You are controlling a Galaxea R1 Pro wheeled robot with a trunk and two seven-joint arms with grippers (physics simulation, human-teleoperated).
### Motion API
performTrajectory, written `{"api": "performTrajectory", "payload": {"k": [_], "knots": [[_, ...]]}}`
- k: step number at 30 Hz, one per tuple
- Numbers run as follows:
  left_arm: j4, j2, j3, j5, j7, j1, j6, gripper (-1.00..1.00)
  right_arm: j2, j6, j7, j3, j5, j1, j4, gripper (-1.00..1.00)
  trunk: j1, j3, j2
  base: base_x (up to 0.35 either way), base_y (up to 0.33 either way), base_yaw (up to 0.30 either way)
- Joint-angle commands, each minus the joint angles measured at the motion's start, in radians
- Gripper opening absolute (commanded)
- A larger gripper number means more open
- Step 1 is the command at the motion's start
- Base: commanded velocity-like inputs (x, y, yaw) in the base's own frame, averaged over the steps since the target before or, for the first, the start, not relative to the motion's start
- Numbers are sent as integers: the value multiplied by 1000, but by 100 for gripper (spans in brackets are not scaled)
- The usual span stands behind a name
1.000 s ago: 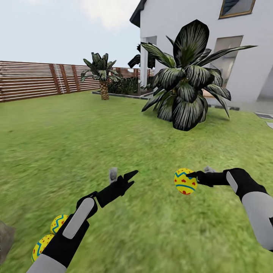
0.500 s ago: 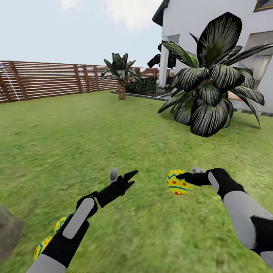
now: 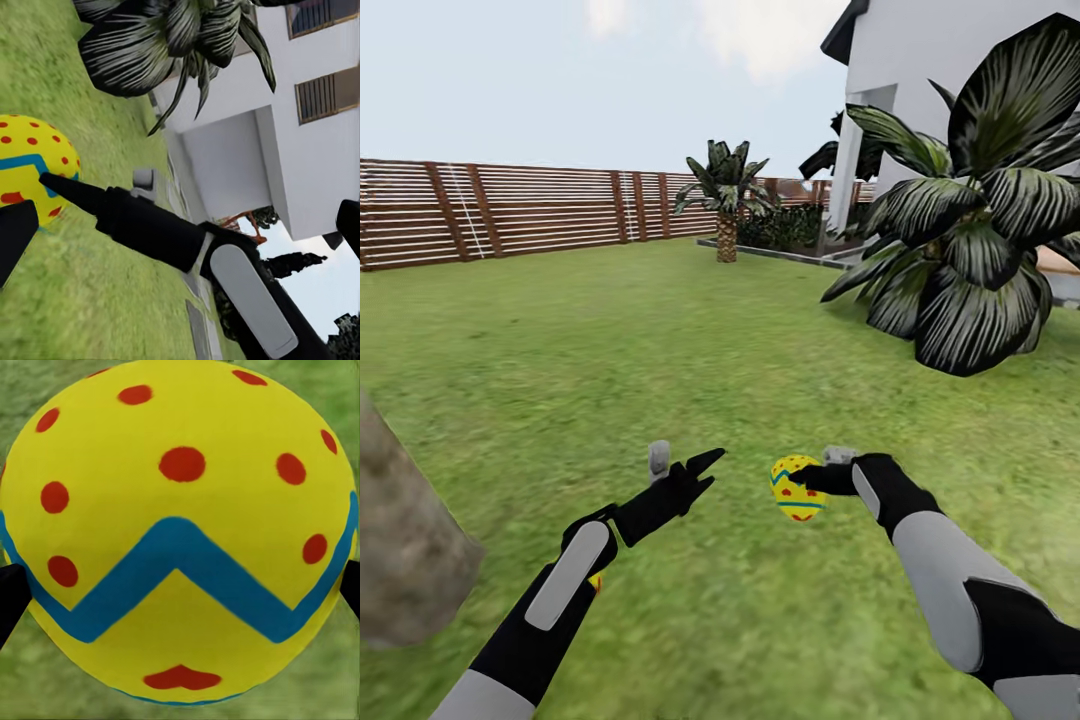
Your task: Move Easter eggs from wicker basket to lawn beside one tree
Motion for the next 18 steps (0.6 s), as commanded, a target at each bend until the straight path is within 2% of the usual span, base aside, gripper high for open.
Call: {"api": "performTrajectory", "payload": {"k": [1,5,9,16,18], "knots": [[1,0,-1,4,-1,-1,2,100,7,-6,6,-8,28,1,-2,-100,0,-1,0,42,-16,294],[4,0,0,4,-1,-1,0,100,25,-15,-7,-8,43,2,-2,-100,0,-1,0,156,-140,294],[6,0,0,4,-1,-1,-1,100,48,-21,-86,-8,41,3,-1,-100,0,-1,0,213,-187,294],[7,0,0,4,-1,-1,-1,100,65,-36,-94,-7,42,9,2,-100,0,-1,0,172,-148,294],[7,0,0,4,-1,-1,-1,100,84,-36,-117,-4,46,9,2,-100,0,-2,0,14,-12,285]]}}
